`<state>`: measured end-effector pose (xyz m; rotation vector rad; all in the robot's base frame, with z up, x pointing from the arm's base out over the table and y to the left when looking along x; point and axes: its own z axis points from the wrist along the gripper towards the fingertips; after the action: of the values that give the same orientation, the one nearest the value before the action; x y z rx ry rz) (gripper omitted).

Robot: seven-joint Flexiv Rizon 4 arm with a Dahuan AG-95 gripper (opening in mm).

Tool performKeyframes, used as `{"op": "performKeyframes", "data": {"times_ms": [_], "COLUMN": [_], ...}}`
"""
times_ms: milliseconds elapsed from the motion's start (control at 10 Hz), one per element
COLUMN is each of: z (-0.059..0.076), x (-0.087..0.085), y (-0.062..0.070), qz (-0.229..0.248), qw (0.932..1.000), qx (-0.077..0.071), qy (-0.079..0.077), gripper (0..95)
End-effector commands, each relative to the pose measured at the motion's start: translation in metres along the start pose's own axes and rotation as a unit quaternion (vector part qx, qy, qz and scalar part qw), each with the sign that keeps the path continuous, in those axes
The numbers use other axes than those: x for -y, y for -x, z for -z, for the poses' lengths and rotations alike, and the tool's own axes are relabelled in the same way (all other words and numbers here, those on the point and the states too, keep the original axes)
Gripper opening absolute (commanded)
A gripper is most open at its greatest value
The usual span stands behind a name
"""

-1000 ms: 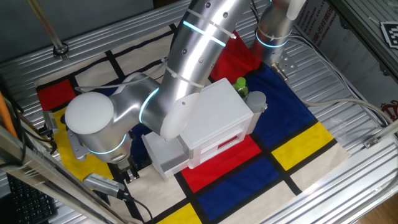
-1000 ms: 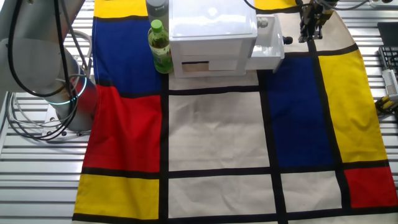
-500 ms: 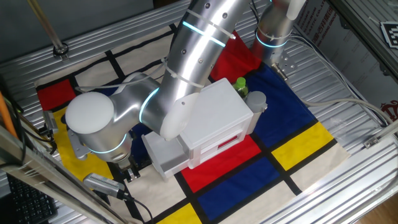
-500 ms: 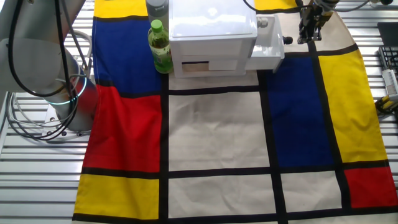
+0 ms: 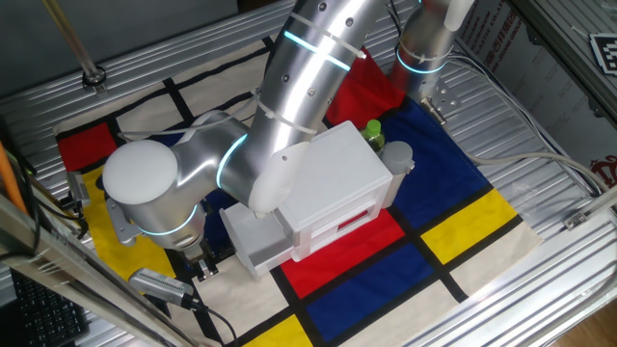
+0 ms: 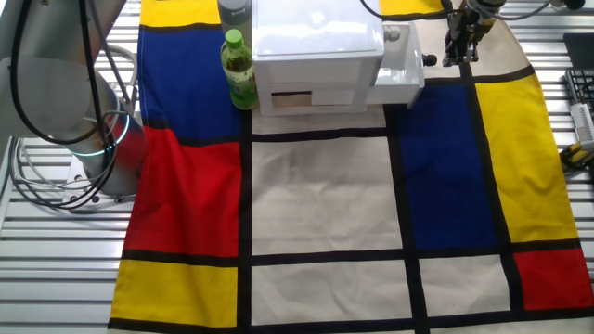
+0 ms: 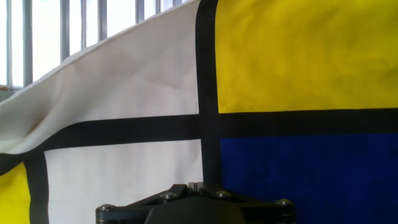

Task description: Use the gripper to push and close the drawer

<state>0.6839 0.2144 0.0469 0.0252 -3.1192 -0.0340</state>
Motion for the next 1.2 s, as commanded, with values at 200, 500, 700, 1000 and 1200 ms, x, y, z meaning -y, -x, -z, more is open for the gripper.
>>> {"op": "performKeyframes", "data": {"times_ms": [200,500,700,1000,1200], "z": [0.0002,-0.0002,-0.0003,0.0005,0.0014], "x": [0.0005,0.0019,0.0029,0.0043,0.0057], "y": [0.0,-0.0012,-0.0021,-0.0032,-0.0043], "qz": [0.001,0.002,0.003,0.004,0.005], "qw": [1.0,1.0,1.0,1.0,1.0], "qx": [-0.002,-0.003,-0.004,-0.005,-0.005], "qy": [0.002,0.003,0.003,0.004,0.005], "gripper": [0.0,0.0,0.0,0.0,0.0]}}
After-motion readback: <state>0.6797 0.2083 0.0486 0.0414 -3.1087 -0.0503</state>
